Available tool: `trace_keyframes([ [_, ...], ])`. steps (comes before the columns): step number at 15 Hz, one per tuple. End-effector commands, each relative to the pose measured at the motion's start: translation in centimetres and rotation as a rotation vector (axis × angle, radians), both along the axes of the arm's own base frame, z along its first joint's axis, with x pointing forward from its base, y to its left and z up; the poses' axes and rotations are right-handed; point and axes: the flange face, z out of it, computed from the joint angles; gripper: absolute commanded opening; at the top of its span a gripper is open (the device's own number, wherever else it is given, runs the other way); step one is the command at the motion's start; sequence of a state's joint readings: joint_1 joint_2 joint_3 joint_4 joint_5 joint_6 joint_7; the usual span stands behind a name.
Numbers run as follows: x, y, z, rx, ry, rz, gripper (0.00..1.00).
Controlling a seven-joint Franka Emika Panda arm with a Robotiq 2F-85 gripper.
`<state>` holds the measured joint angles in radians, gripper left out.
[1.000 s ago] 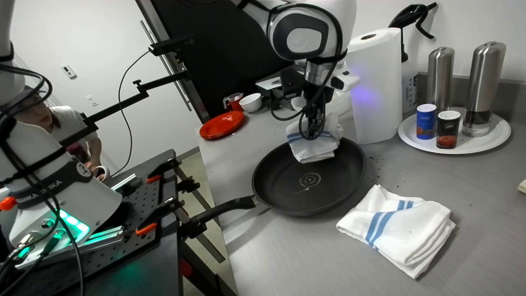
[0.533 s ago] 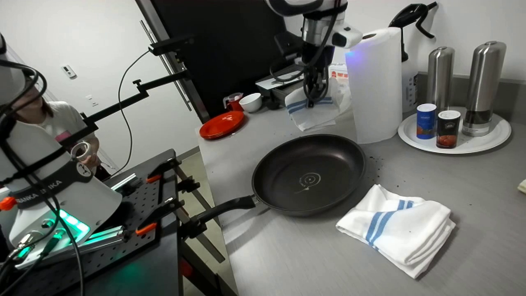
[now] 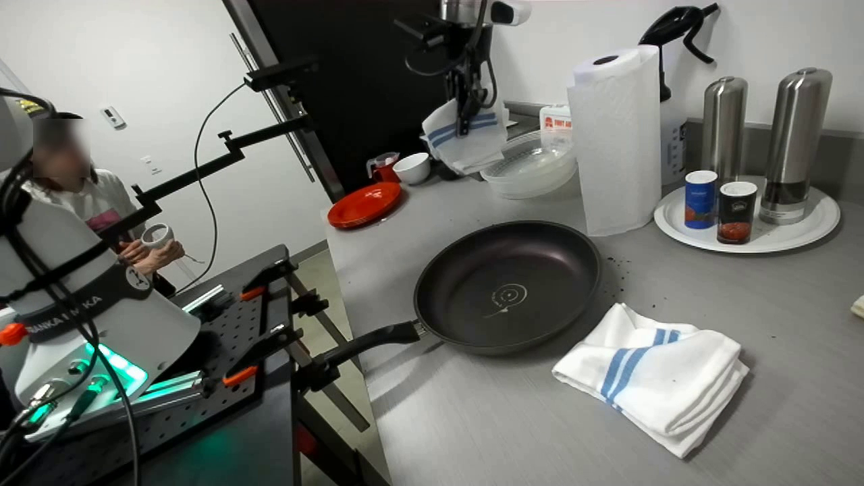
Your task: Use the left towel to wipe the pan
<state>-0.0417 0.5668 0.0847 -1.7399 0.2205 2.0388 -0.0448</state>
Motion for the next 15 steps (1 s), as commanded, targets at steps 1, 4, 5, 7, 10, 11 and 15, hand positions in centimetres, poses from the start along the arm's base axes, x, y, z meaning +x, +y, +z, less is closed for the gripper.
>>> trace_keyframes([
  [1, -4.5, 3.6, -0.5, 0.015, 0.008, 0.134, 0.04],
  [4, -8.0, 6.9, -2.5, 0.028, 0.04, 0.223, 0.04],
  [5, -8.9, 7.8, -3.4, 0.014, 0.029, 0.248, 0.04],
  [7, -10.4, 9.3, -5.5, 0.007, 0.03, 0.266, 0.04],
  [10, -12.0, 11.3, -8.6, -0.01, 0.009, 0.282, 0.04],
  [11, -12.3, 11.8, -9.5, -0.015, -0.007, 0.281, 0.04],
  [15, -12.4, 13.7, -12.3, -0.025, -0.093, 0.28, 0.04],
])
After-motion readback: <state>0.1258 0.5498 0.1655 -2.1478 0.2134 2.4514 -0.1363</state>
